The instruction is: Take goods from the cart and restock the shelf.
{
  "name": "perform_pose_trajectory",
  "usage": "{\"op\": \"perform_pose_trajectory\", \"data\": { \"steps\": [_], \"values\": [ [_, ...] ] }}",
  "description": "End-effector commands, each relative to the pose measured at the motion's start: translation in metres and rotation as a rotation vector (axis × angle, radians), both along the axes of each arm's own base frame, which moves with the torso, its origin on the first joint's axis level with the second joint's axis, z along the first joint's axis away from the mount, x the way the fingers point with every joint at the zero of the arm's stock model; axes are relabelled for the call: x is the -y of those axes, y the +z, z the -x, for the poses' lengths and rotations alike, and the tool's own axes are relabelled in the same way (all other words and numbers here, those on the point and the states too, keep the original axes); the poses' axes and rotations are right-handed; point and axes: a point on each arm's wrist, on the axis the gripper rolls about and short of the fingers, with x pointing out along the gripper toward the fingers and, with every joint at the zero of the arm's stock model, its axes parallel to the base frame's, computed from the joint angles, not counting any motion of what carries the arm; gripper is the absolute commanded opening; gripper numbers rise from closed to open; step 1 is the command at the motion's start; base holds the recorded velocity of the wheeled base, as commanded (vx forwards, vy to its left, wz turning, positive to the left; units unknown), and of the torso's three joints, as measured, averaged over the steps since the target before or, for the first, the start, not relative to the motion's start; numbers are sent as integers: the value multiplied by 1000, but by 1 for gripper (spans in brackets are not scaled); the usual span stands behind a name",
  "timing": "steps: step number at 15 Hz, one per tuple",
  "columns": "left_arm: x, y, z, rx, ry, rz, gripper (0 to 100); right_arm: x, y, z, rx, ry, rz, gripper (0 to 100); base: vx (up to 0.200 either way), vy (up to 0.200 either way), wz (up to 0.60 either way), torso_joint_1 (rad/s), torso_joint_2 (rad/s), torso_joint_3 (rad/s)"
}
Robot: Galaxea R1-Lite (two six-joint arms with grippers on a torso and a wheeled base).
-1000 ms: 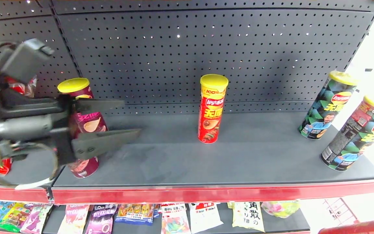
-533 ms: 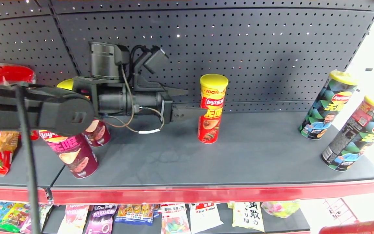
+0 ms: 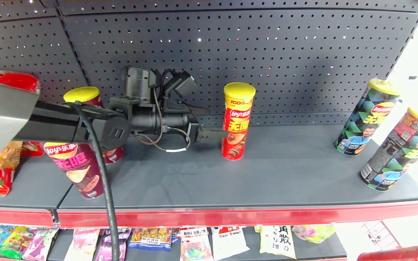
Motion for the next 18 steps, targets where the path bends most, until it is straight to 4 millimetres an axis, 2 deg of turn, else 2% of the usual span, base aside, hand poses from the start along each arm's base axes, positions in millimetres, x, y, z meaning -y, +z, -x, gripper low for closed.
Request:
{"op": "perform_pose_trajectory", "data": {
  "steps": [1,3,5,13,18],
  "values": [
    [4,-1,-18,23,11,12,100,0,0,0,-2,1,0,0,0,0,0,0,0,0],
    [11,3,-25,24,8,37,100,0,0,0,-2,0,1,0,0,0,0,0,0,0],
    [17,7,-25,9,0,49,100,0,0,0,-2,-5,1,0,0,0,0,0,0,0],
    [29,-1,-31,-3,-24,51,100,0,0,0,-4,-7,-1,0,0,0,0,0,0,0],
    [42,1,-37,-19,-31,83,100,0,0,0,-4,-8,-1,0,0,0,0,0,0,0]
  ]
}}
